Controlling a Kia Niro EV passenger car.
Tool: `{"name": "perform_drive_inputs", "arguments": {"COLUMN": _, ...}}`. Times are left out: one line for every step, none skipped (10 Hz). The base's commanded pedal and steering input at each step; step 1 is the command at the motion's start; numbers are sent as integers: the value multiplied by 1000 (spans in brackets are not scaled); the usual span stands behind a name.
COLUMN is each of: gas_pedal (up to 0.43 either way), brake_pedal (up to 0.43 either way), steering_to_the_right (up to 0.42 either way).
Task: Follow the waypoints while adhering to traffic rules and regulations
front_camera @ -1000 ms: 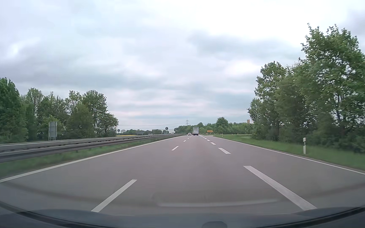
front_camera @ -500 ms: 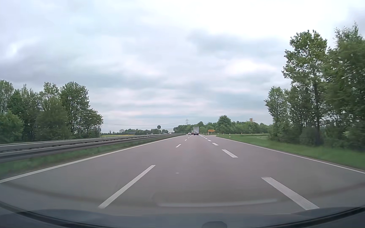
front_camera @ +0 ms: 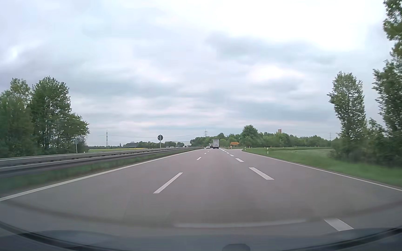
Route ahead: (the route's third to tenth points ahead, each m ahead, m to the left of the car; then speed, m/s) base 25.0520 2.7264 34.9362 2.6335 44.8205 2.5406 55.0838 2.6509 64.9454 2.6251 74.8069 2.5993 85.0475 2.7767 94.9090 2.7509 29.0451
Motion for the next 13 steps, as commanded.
{"name": "perform_drive_inputs", "arguments": {"gas_pedal": 67, "brake_pedal": 0, "steering_to_the_right": -1}}
{"name": "perform_drive_inputs", "arguments": {"gas_pedal": 67, "brake_pedal": 0, "steering_to_the_right": 0}}
{"name": "perform_drive_inputs", "arguments": {"gas_pedal": 67, "brake_pedal": 0, "steering_to_the_right": 0}}
{"name": "perform_drive_inputs", "arguments": {"gas_pedal": 67, "brake_pedal": 0, "steering_to_the_right": 0}}
{"name": "perform_drive_inputs", "arguments": {"gas_pedal": 67, "brake_pedal": 0, "steering_to_the_right": 0}}
{"name": "perform_drive_inputs", "arguments": {"gas_pedal": 67, "brake_pedal": 0, "steering_to_the_right": 0}}
{"name": "perform_drive_inputs", "arguments": {"gas_pedal": 67, "brake_pedal": 0, "steering_to_the_right": 0}}
{"name": "perform_drive_inputs", "arguments": {"gas_pedal": 79, "brake_pedal": 0, "steering_to_the_right": 0}}
{"name": "perform_drive_inputs", "arguments": {"gas_pedal": 118, "brake_pedal": 0, "steering_to_the_right": 1}}
{"name": "perform_drive_inputs", "arguments": {"gas_pedal": 130, "brake_pedal": 0, "steering_to_the_right": 0}}
{"name": "perform_drive_inputs", "arguments": {"gas_pedal": 130, "brake_pedal": 0, "steering_to_the_right": 0}}
{"name": "perform_drive_inputs", "arguments": {"gas_pedal": 130, "brake_pedal": 0, "steering_to_the_right": 0}}
{"name": "perform_drive_inputs", "arguments": {"gas_pedal": 130, "brake_pedal": 0, "steering_to_the_right": 0}}
